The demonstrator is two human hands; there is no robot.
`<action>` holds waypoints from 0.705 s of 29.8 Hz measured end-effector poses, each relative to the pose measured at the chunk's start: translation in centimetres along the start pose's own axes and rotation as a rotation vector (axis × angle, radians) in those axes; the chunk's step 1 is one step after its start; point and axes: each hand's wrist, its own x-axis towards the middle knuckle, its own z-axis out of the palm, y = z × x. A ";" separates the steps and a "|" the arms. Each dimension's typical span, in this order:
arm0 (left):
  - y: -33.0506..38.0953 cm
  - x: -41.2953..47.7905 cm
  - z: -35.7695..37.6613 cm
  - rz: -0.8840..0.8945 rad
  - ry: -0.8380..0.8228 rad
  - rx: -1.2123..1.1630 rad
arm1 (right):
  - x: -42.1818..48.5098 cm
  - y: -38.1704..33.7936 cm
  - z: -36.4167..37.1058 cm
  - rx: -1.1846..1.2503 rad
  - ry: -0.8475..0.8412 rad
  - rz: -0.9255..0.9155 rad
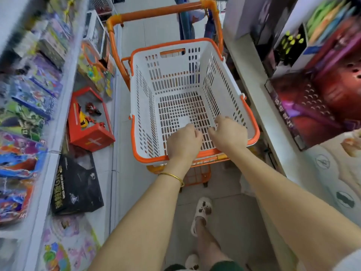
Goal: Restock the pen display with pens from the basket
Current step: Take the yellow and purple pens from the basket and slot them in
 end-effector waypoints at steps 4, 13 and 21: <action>-0.1 5.7 -0.2 -0.039 -0.022 -0.020 | 5.3 -1.1 0.3 0.033 -0.013 0.011; 0.5 16.0 -0.7 0.021 -0.044 -0.020 | 15.0 -2.7 -0.1 0.015 -0.055 0.067; -0.1 20.5 -1.4 0.084 -0.124 -0.066 | 19.0 -4.2 -0.1 0.038 -0.011 0.115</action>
